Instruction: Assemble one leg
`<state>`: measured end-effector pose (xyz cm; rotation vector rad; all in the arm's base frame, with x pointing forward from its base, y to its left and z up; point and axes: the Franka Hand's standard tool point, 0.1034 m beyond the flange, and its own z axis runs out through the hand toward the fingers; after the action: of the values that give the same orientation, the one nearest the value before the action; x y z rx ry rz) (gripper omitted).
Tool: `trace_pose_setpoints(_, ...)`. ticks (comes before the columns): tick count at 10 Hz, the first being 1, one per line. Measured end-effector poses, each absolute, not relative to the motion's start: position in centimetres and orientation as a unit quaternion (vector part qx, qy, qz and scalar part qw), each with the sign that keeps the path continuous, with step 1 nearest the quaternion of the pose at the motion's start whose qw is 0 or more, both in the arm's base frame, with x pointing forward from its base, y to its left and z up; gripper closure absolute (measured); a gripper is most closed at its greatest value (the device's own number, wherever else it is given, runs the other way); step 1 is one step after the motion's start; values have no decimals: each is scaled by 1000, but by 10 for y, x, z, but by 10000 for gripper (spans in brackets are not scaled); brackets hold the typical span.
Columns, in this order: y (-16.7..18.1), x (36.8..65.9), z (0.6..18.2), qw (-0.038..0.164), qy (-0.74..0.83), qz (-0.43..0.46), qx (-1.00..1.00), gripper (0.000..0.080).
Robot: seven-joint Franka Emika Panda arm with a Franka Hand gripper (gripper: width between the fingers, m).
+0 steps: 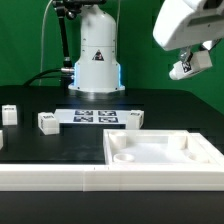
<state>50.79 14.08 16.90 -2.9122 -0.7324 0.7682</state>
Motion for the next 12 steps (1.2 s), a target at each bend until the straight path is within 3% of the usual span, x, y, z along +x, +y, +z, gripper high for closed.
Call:
trace_pose_setpoints(2, 124, 530, 189, 20, -201, 197, -959, 508)
trace_pose_setpoints(4, 108, 569, 196, 33, -210, 114, -970, 508)
trace_pose_setpoints(8, 101, 581, 194, 29, -200, -16, -979, 508)
trace_pose_setpoints(12, 104, 619, 184, 53, -135, -156, -977, 508)
